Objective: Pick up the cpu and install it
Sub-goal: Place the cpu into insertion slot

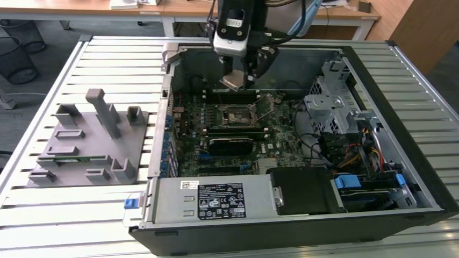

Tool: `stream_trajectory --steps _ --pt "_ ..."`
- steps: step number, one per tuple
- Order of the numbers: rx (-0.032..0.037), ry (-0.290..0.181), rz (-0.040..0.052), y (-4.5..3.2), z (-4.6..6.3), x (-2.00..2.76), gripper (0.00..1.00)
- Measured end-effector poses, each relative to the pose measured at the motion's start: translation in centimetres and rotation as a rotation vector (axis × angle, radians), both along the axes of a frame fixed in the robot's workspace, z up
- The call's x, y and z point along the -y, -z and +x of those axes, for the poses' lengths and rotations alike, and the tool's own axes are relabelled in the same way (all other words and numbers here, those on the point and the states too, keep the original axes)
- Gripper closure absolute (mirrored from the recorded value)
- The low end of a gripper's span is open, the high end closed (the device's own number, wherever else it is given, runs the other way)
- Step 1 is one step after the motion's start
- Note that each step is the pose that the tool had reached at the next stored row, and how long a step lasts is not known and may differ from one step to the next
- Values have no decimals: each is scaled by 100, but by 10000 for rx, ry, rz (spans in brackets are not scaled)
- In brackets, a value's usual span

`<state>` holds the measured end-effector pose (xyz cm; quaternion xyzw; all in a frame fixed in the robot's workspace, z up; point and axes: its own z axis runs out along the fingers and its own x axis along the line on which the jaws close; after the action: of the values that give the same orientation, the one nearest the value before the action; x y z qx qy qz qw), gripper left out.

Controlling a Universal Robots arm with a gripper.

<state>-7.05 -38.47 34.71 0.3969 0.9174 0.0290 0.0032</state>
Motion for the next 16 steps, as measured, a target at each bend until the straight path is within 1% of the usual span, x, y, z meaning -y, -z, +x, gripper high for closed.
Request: stream_trajectory --steps 16 --pt "1 1846 -34 26 3 -30 46"
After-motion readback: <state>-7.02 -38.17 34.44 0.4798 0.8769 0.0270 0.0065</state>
